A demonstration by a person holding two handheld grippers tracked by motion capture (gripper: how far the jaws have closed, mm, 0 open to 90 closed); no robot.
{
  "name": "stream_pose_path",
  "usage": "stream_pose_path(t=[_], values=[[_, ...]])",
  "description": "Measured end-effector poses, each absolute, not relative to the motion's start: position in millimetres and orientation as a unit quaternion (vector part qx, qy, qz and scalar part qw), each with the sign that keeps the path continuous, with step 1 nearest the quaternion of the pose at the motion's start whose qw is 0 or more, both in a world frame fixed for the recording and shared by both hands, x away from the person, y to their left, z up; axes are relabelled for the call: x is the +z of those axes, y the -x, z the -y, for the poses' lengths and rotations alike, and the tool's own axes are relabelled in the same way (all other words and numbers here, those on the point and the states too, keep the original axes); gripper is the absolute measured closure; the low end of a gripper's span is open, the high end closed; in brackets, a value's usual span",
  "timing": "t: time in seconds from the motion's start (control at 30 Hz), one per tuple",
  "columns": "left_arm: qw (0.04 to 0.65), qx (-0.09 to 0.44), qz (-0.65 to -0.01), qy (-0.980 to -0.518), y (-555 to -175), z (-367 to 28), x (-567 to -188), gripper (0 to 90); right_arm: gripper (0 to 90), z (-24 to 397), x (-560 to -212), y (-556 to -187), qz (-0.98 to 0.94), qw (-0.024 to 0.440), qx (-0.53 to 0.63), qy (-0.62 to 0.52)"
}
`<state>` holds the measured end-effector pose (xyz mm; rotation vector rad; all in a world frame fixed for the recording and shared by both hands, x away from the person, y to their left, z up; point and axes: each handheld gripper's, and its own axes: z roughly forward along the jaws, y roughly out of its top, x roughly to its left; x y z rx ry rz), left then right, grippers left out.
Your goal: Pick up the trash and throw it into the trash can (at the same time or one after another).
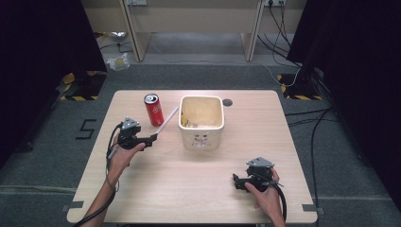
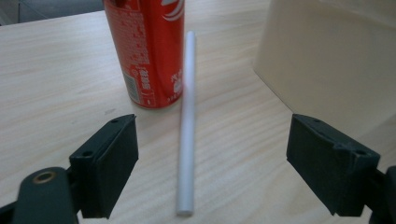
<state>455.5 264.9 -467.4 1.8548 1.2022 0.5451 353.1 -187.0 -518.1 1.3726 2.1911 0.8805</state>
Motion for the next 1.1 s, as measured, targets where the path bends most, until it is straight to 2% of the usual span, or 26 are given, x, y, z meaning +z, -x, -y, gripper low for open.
stream_pose_path(t=[1.1], values=[[0.401,0.241,-0.505,-0.726,-521.0,-255.2,-467.8,18.5,0.2,187.0,-518.2,-353.1,-0.785,0.204,0.316,-0.492]])
